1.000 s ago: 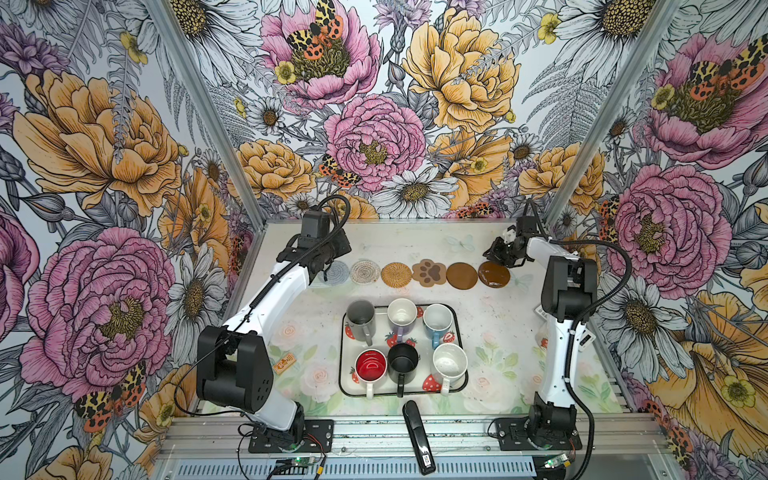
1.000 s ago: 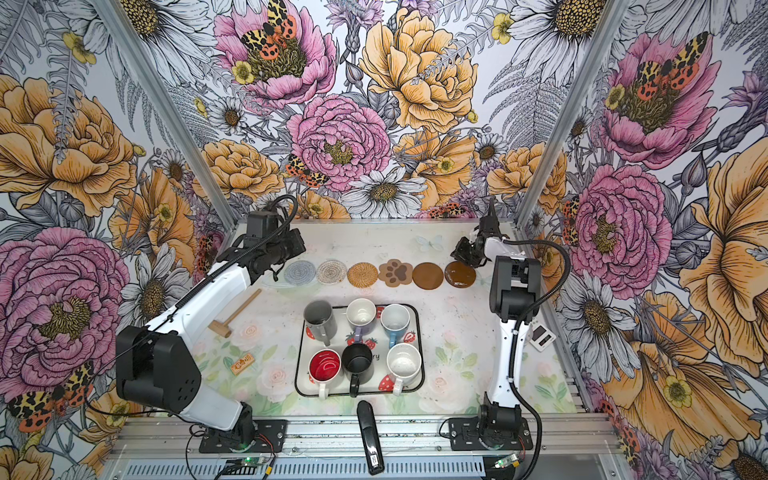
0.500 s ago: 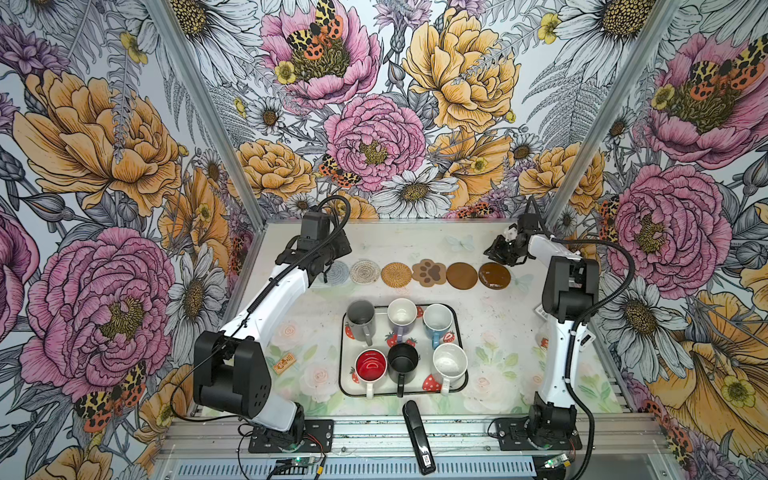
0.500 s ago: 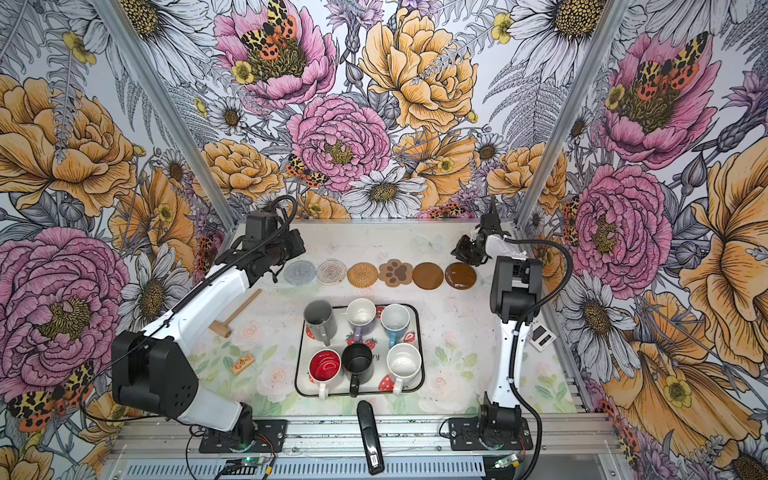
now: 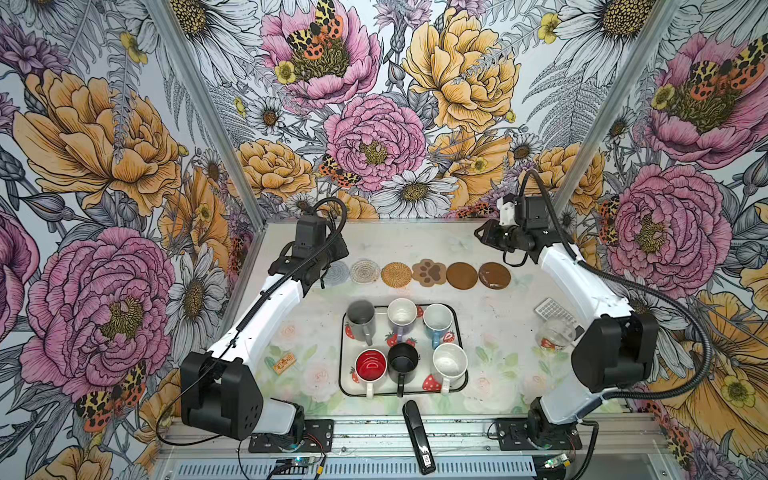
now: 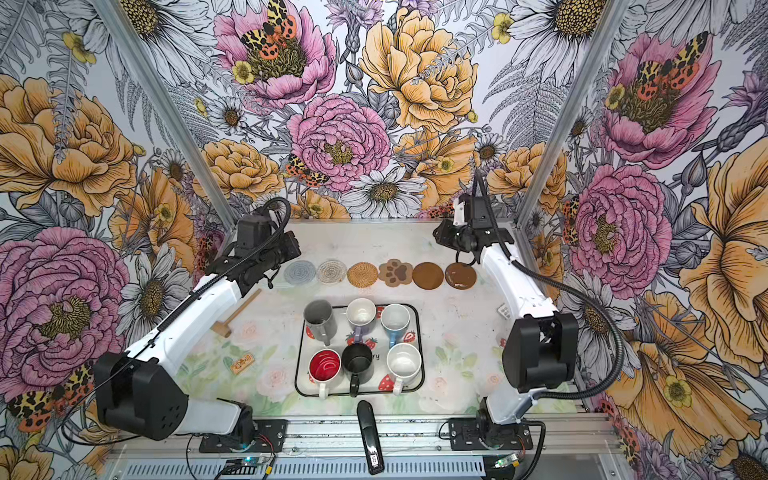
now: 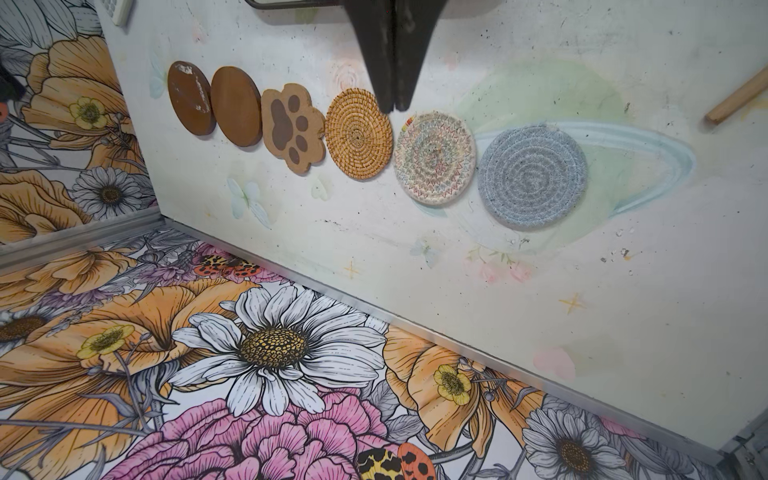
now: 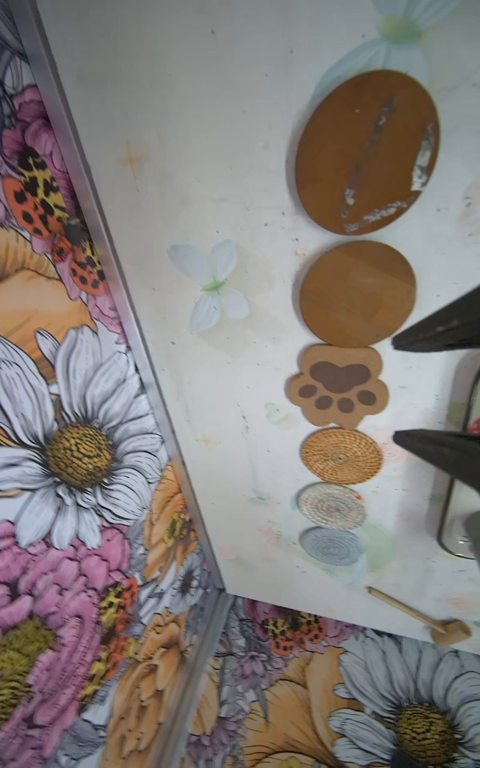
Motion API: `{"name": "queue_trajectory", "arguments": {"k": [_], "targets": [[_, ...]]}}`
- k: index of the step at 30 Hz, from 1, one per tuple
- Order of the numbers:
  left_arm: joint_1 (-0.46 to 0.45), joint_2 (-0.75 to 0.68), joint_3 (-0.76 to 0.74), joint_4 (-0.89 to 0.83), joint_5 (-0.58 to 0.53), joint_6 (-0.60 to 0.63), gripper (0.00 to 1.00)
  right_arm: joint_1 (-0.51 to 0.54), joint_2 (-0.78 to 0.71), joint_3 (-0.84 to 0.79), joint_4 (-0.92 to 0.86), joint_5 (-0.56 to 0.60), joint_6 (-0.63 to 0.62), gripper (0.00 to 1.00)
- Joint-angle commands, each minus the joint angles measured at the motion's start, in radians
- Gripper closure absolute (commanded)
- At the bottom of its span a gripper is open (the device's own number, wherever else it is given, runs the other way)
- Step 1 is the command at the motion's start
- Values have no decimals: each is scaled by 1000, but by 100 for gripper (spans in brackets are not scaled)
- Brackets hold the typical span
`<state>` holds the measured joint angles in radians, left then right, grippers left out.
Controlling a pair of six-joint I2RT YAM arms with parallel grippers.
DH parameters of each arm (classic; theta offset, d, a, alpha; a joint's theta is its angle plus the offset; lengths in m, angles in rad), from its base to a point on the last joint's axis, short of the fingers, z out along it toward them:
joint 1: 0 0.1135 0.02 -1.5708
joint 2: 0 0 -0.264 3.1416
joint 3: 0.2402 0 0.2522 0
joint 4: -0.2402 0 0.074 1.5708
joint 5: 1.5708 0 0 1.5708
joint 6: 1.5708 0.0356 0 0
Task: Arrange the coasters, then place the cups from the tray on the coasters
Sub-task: 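Swing the right gripper over the tray toward the light blue mug, then lower the right gripper onto the light blue mug rim and close it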
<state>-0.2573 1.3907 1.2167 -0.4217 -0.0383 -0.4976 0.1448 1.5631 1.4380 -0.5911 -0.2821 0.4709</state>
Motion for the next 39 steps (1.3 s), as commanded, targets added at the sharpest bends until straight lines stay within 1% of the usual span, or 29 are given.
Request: {"name": "queue_trajectory", "arguments": {"k": [1,5,8,12,16,19,25,35,39], "targets": [[-10,-38,-16,10,-30,19,98,71,-106,-95,-44,142,-20,65],[-18,-61,-29,11,-34,26,98,213,-226,-169,-137,272,-1,62],[-25,-80,-39,12,-37,33,97,333,-301,-210,-211,399,33,61],[-31,-102,-53,15,-42,38,97,475,-357,-254,-261,459,107,59],[-43,-118,-62,22,-43,35,96,604,-360,-283,-277,509,179,57],[-55,-128,-66,23,-50,34,96,669,-340,-298,-277,502,215,57],[-73,-144,-81,28,-60,36,95,735,-296,-307,-286,483,253,55],[-89,-157,-91,32,-72,37,95,771,-273,-341,-305,447,314,58],[-92,-160,-93,37,-73,37,95,775,-247,-355,-304,438,317,59]]}}
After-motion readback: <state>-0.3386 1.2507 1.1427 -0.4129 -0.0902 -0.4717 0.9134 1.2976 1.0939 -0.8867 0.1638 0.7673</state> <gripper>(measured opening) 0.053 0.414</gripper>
